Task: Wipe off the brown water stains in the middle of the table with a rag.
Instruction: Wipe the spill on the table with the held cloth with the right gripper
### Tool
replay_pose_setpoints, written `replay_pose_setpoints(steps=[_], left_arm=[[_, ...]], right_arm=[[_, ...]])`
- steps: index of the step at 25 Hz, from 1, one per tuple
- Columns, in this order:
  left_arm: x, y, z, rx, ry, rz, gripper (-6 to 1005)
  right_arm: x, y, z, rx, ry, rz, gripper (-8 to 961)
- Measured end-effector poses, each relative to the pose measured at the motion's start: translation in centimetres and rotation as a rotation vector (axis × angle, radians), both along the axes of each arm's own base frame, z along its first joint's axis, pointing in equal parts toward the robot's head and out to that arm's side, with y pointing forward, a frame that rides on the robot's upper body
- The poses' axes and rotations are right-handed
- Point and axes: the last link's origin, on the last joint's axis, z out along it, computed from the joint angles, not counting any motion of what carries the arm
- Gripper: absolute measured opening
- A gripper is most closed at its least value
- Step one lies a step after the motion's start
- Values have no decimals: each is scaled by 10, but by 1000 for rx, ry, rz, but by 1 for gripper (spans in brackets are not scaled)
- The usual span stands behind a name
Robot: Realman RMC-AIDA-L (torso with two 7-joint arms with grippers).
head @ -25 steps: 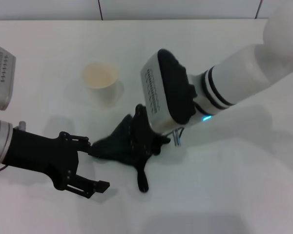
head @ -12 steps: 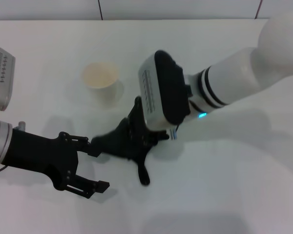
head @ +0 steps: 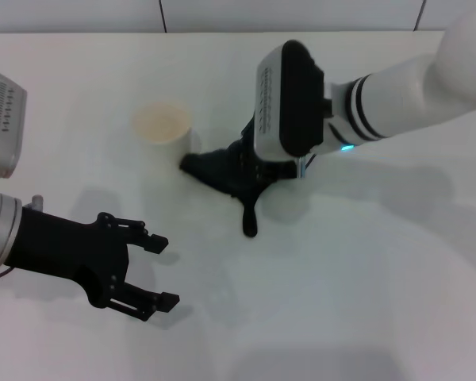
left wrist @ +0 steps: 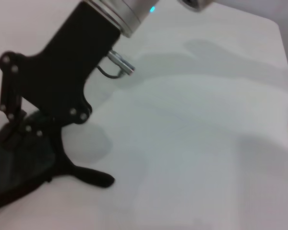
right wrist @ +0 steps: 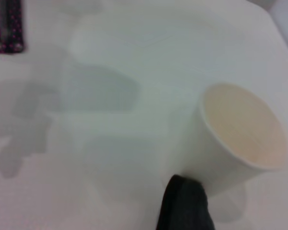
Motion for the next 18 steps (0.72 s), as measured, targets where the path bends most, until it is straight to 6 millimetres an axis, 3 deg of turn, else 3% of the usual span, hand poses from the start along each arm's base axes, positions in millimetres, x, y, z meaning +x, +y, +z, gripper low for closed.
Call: replay_pose_setpoints(steps=[3,10,18], left_arm=[[1,0,0,2,0,-3,890],[-2,0,3,14,-1,3,890],[-4,2,7,31,-11,-5,890]], right_arm=[[1,4,4,15,7,-11,27],[-10,-15,6,-111,33,-13,27],[0,-24,44,-186,71,-64,27]])
